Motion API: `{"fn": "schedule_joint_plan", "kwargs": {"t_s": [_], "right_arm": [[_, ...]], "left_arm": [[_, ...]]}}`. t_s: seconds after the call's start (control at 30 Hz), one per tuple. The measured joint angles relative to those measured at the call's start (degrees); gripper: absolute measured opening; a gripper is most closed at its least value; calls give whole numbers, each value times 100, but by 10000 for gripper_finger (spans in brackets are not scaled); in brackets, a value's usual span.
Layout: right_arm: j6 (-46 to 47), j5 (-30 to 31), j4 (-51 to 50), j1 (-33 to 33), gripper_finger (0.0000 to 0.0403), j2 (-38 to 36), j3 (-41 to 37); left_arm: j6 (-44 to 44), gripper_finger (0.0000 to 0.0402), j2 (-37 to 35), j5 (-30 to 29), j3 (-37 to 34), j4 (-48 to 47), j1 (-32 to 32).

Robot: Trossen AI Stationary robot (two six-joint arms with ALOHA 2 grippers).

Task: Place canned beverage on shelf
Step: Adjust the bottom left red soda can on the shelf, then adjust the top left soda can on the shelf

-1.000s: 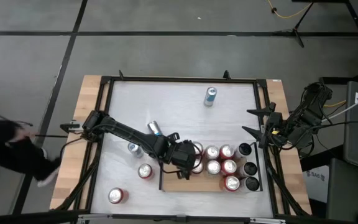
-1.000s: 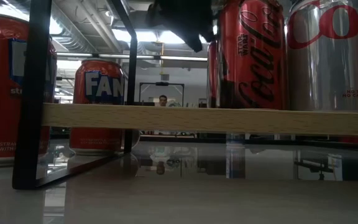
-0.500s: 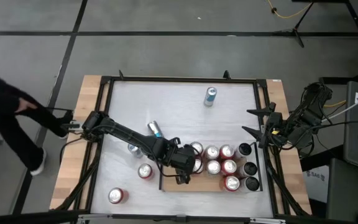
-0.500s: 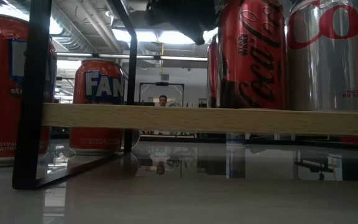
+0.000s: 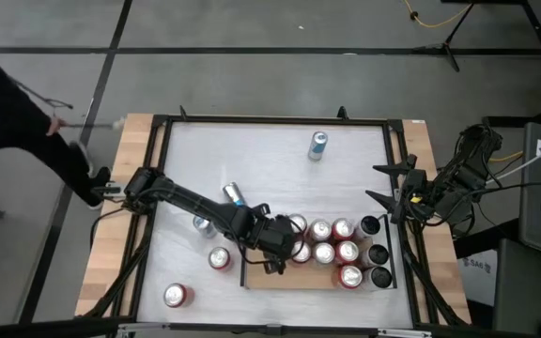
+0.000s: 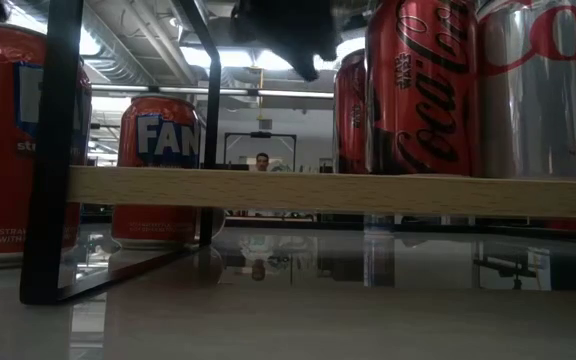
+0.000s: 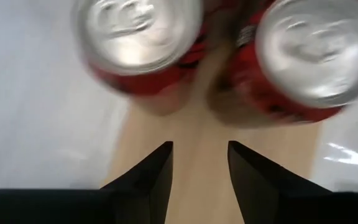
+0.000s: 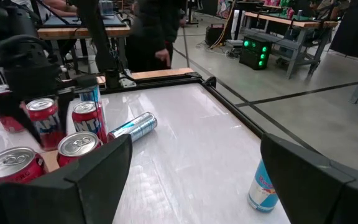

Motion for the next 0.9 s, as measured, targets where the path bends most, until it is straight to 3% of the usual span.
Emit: {"fn": "schedule_joint_plan", "kwargs": {"t_s": [0.3,0.6,0.7,0.9], "right_arm": [[0,0,0,-2,347,1,0],[0,0,0,-2,347,2,0],[0,0,0,-1,347,0,0],[0,0,0,1,347,2,0]], "left_arm": [[254,145,0,-958,0,-376,421],[736,145,0,-708,0,-109,949],[899,145,0,-372,0,189,963],[901,145,0,-344,0,366,892]]}}
